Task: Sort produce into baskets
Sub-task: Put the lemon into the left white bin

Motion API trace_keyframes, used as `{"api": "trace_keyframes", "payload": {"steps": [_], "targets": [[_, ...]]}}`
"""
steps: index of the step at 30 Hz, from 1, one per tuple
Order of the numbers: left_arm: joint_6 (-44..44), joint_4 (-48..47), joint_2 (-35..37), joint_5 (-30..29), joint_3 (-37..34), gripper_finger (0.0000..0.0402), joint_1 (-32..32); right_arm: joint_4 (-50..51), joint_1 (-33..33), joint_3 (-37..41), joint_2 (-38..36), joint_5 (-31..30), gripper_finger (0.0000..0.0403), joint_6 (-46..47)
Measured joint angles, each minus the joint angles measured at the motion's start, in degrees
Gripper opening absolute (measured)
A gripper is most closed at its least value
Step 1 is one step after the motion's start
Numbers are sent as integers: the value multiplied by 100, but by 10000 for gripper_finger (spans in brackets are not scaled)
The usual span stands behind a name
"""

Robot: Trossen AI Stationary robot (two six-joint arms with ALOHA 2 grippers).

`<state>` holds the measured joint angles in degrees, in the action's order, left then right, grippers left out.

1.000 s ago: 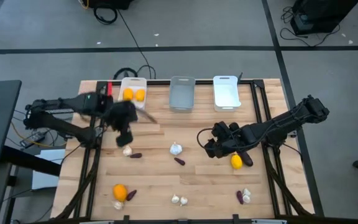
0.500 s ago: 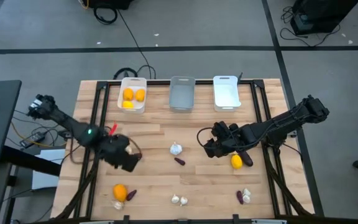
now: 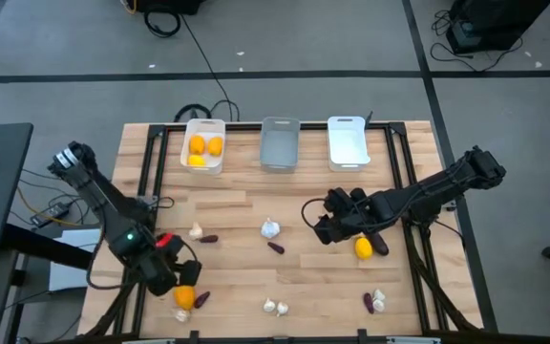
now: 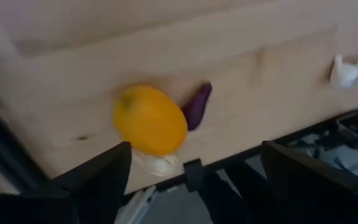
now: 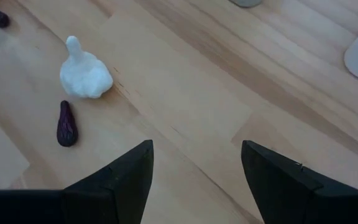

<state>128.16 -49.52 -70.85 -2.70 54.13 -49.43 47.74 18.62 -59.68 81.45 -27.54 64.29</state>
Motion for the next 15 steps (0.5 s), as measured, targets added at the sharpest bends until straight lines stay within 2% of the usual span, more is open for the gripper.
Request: {"api": "trace_keyframes", "payload": {"steps": [4, 9, 15], "targets": [[27, 750, -265, 185, -356, 377, -24, -44, -2, 0, 0, 18, 254, -1], [152, 843, -631, 662, -660, 370, -20, -57, 10, 0, 0, 52, 254, -1], [214, 1033, -826, 795, -817, 361, -19, -56, 10, 0, 0, 169, 254, -3]]}}
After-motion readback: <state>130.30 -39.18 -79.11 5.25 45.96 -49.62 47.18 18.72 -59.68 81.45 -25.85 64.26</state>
